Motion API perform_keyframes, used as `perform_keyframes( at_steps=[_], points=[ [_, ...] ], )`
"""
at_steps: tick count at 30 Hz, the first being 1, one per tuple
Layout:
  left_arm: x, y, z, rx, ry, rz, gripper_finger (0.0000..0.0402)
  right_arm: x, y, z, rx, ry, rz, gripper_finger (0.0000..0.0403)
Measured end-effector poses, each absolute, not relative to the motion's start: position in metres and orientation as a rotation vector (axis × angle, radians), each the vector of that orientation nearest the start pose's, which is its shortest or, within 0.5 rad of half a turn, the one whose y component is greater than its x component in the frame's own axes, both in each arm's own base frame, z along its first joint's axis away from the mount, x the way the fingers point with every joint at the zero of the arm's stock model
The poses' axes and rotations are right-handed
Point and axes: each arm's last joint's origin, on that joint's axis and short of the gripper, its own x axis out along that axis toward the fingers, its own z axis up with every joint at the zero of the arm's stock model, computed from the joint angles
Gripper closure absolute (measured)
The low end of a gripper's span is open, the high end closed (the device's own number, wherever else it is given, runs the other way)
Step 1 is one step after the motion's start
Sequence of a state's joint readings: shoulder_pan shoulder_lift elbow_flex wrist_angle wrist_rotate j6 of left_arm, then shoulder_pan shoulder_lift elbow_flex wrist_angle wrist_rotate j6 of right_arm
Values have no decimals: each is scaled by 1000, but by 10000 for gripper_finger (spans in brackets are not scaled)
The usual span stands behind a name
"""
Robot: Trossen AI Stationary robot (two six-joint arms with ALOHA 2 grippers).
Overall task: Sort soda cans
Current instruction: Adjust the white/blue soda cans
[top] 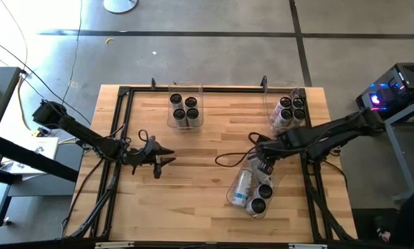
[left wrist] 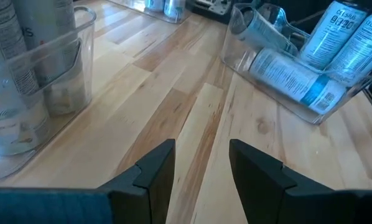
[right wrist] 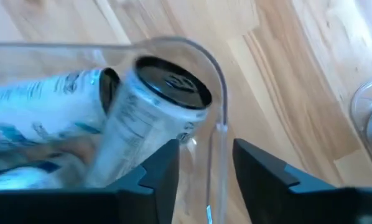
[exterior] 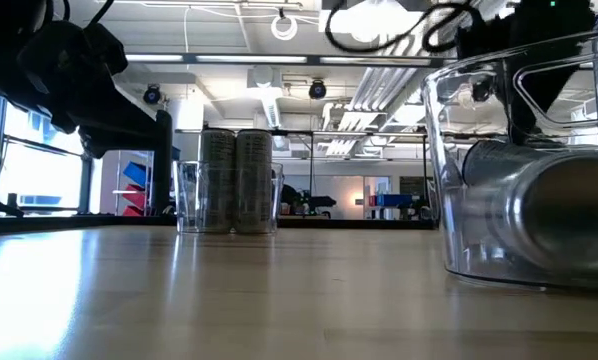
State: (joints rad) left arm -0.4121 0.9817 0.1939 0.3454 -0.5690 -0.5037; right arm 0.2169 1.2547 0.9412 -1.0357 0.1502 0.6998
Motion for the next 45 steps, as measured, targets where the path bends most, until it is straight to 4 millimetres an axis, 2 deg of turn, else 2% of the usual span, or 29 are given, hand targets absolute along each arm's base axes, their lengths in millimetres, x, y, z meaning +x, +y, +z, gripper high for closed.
perform_keyframes(
  at_steps=[5,9,12,18,27,31,34,37,40,45],
  points=[
    [168,-57,161,-259,323,234,255,217,43,271,356,1155,-358,249],
    [172,-59,170,-215,304,218,255,230,46,281,365,1019,-282,249],
    [175,-60,175,-187,296,211,255,240,50,282,383,933,-177,249],
    [176,-60,177,-175,293,208,255,258,57,281,307,865,56,241],
    [182,-62,173,-146,326,230,255,289,63,263,306,866,210,153],
    [194,-68,180,-107,329,223,259,304,73,272,194,901,291,141],
    [203,-72,185,-77,331,218,265,307,75,280,139,998,257,140],
    [212,-76,189,-54,336,209,269,306,73,291,167,1127,157,140],
    [220,-79,190,-31,346,205,270,299,68,299,304,1242,-23,140],
    [233,-84,193,-30,343,205,270,288,65,299,504,1355,-251,140]
  ],
)
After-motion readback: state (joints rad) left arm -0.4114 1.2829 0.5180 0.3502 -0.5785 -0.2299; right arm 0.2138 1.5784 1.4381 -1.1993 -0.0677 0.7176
